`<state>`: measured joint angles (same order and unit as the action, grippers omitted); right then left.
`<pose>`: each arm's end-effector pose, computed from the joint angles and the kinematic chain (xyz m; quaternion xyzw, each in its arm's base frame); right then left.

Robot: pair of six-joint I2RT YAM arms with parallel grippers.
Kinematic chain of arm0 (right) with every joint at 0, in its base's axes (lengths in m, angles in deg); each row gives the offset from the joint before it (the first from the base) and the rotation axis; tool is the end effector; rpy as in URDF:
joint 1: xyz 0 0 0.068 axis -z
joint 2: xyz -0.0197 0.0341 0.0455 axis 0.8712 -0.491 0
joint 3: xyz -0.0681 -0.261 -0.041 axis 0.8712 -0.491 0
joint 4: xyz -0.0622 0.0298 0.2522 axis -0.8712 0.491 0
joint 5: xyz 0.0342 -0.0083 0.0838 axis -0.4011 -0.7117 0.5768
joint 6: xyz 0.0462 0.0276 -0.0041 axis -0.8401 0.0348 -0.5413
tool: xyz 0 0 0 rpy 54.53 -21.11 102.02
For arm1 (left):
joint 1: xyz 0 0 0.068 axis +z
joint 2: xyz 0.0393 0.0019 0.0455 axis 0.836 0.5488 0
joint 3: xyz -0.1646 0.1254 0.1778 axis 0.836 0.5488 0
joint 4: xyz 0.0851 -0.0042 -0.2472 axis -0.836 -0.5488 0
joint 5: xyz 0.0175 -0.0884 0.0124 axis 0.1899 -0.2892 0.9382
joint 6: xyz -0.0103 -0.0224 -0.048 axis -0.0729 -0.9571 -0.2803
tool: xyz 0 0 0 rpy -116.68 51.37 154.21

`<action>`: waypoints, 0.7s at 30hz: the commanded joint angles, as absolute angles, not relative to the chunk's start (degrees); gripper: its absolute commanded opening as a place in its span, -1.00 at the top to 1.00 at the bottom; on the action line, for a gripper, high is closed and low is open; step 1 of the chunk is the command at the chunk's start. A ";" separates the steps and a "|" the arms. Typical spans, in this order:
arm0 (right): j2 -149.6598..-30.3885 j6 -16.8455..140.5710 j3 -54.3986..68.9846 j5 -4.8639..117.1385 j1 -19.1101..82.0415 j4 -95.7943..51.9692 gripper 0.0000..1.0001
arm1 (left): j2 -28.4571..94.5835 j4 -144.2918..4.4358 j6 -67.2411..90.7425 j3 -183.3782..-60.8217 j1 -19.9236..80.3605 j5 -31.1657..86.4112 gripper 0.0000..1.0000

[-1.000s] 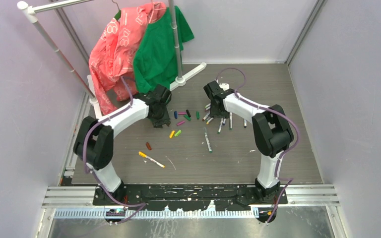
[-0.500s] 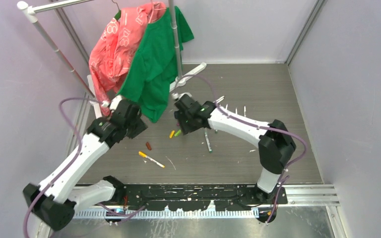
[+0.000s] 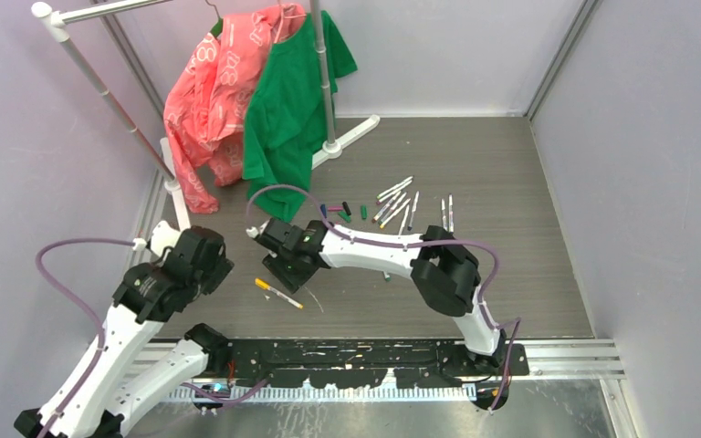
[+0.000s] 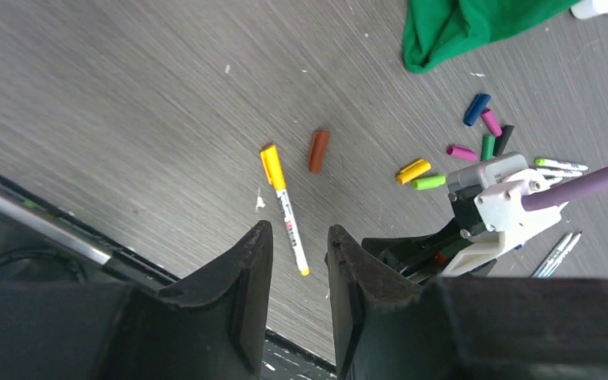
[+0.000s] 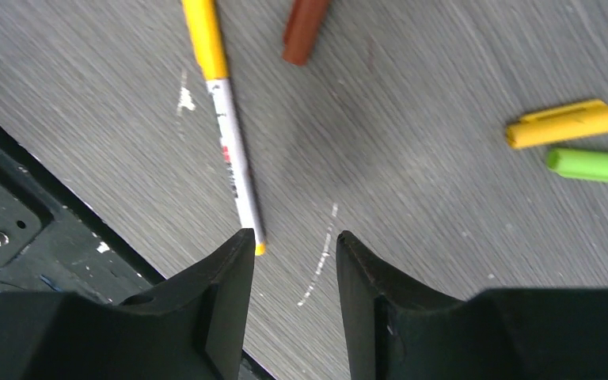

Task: Open the pen caps
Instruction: Pick up the pen from the center of the board.

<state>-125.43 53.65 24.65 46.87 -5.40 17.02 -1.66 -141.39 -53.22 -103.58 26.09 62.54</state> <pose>0.1783 0.3980 0.2094 -0.4154 0.8791 0.1410 0.1863 0.0974 -0.0390 0.3108 -0.4248 0.8317 -0.0954 0.3445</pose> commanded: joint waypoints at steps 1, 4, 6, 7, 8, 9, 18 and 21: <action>-127.50 54.80 29.96 47.71 -7.94 17.64 0.04 | -4.96 -147.97 -58.05 -103.25 25.89 68.14 0.35; -129.31 54.62 30.96 47.71 -8.84 17.29 0.04 | -7.09 -149.93 -59.48 -103.02 25.87 69.36 0.35; -130.54 54.61 31.30 47.71 -9.24 17.06 0.04 | -8.60 -150.43 -60.25 -102.70 25.91 69.82 0.35; -130.96 54.57 31.58 47.71 -9.20 16.97 0.04 | -9.21 -150.78 -60.51 -102.58 25.94 70.00 0.35; -131.39 54.61 31.82 49.24 -9.28 16.96 0.04 | -9.77 -151.22 -60.81 -102.50 25.89 70.25 0.35; -131.79 54.61 32.20 49.85 -9.34 16.96 0.04 | -10.26 -151.51 -61.06 -102.42 25.91 70.44 0.35; -134.94 54.88 34.71 50.02 -9.85 17.39 0.05 | -11.23 -152.70 -61.08 -102.48 25.87 70.86 0.35; -135.61 55.18 34.60 48.85 -9.88 17.92 0.06 | -11.62 -153.15 -61.22 -102.42 25.87 71.03 0.35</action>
